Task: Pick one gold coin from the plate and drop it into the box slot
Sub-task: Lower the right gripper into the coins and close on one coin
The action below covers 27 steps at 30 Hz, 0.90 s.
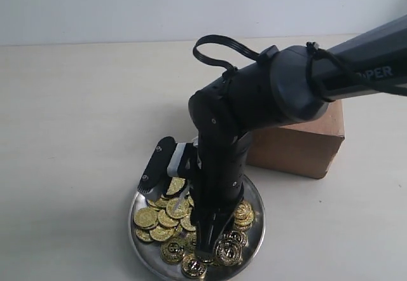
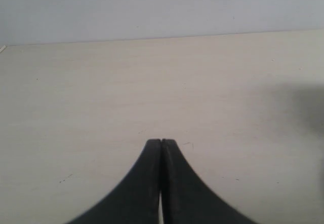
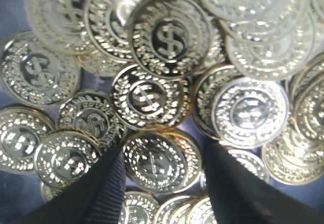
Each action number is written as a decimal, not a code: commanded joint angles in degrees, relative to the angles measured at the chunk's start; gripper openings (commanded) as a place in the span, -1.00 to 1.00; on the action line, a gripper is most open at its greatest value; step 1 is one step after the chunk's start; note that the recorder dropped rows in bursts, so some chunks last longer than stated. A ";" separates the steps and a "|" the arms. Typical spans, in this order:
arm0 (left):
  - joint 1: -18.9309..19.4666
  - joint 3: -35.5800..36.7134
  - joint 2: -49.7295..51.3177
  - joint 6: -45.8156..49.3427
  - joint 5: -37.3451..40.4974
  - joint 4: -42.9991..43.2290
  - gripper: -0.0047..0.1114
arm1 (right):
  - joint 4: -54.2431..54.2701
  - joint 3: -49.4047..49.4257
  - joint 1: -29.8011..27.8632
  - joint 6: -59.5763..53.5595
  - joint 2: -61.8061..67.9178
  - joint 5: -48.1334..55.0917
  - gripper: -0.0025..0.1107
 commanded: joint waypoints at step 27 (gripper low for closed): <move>0.23 0.19 -0.28 -0.39 -0.52 -0.14 -0.92 | -10.24 0.15 2.18 13.52 -1.79 1.06 -0.58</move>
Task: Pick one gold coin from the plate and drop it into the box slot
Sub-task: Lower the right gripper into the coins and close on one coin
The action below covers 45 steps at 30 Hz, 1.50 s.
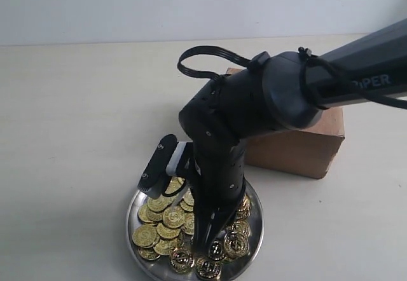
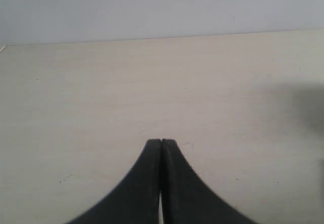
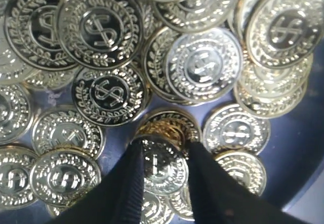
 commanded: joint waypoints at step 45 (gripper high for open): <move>0.23 0.19 -0.28 -0.39 -0.52 -0.14 -0.92 | 3.36 0.27 -0.19 0.61 -0.01 -1.11 -0.12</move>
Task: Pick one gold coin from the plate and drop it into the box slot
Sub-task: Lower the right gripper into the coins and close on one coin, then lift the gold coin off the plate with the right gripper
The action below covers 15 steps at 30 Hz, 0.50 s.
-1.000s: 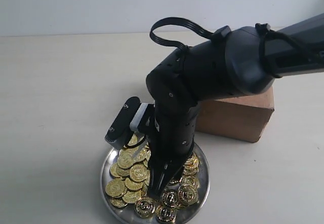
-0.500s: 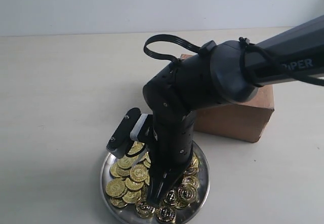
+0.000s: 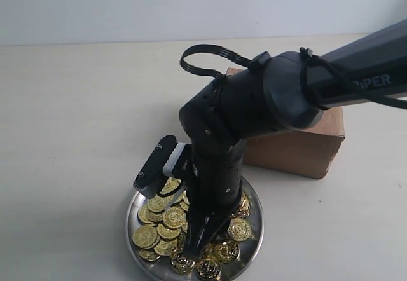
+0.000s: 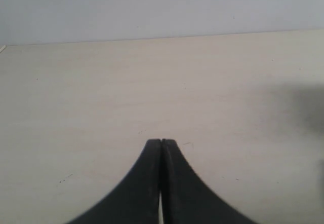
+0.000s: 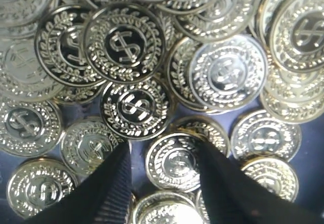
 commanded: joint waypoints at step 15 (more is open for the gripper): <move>0.23 0.19 -0.28 -0.39 -0.52 -0.14 -0.92 | -3.52 0.16 -0.19 9.28 -0.13 -1.61 -0.12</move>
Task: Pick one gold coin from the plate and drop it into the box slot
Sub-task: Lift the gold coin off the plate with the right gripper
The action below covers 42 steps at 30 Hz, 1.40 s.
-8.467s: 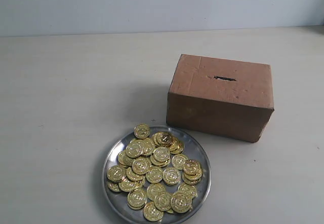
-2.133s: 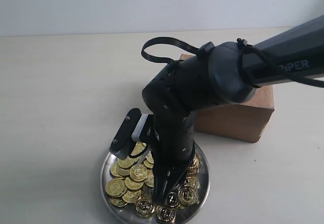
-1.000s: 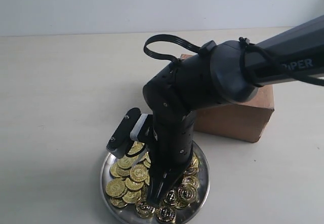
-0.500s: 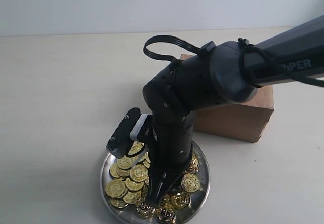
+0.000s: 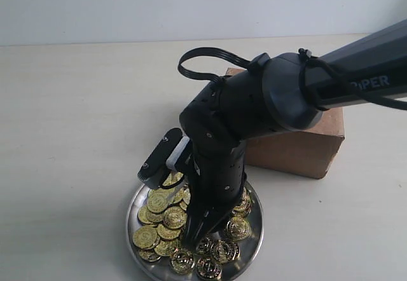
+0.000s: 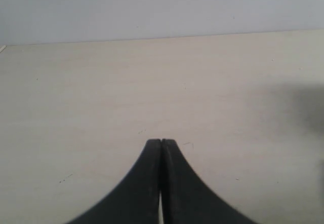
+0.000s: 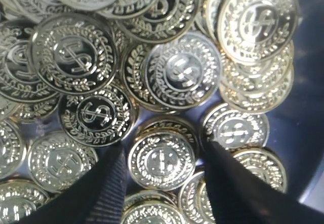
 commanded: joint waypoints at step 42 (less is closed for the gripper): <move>0.23 0.19 -0.28 -0.39 -0.52 -0.14 -0.92 | 5.43 0.07 -0.19 4.06 -4.52 4.18 -0.34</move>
